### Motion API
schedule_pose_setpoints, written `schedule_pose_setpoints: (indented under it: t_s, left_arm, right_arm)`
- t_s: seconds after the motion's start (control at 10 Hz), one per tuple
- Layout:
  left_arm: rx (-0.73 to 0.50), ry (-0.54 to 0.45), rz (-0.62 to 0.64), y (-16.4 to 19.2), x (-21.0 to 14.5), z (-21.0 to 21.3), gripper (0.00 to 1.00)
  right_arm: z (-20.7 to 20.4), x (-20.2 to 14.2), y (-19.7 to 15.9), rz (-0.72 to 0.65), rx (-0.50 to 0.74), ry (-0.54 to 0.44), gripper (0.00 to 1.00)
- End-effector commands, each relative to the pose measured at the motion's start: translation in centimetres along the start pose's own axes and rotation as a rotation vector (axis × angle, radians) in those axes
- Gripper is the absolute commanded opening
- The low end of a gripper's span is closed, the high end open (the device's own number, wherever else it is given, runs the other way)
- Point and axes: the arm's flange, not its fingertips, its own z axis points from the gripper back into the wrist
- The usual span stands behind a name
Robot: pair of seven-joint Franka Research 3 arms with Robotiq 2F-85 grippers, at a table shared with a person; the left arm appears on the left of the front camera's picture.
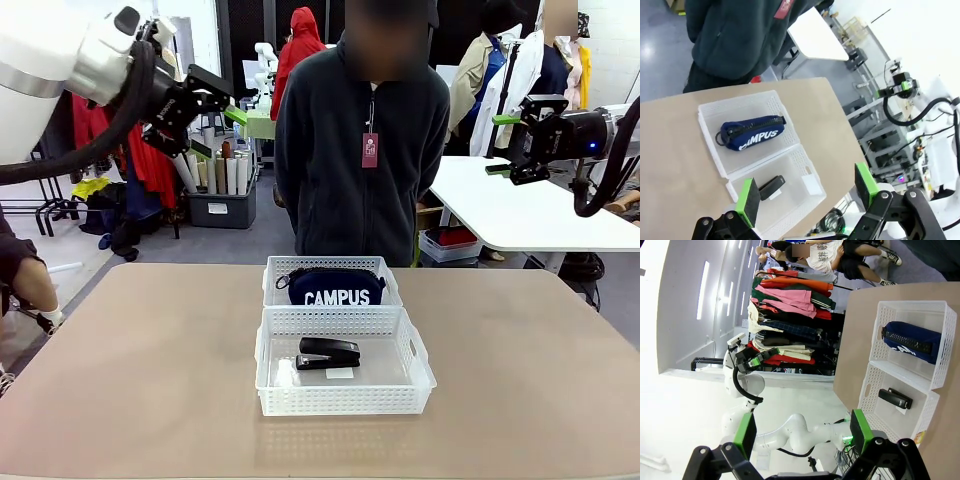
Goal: Distribute items into two baskets.
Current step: Place the picked Stapler into the Organizing basket as instructed by the person.
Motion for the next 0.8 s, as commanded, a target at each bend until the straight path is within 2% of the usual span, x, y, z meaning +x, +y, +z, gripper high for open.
schedule_pose_setpoints:
  t_s: [0.0, 0.2, 0.3, 0.7]
  left_arm:
    - [-0.078, -0.034, 0.057, 2.1, 0.0, 0.4, 1.0]
    - [-0.134, -0.078, 0.104, 3.0, -0.1, 0.8, 1.0]
    - [-0.064, -0.037, 0.077, 1.7, 0.4, 0.9, 1.0]
    - [-0.064, -0.037, 0.077, 1.7, 0.4, 0.9, 1.0]
  right_arm:
    - [0.0, -0.1, 0.2, 0.001, 0.001, -0.002, 1.0]
    - [0.0, -0.1, 0.2, 0.001, 0.001, -0.002, 1.0]
    - [0.0, -0.1, 0.2, 0.001, 0.001, -0.002, 1.0]
    - [0.0, -0.1, 0.2, 0.001, 0.001, -0.002, 1.0]
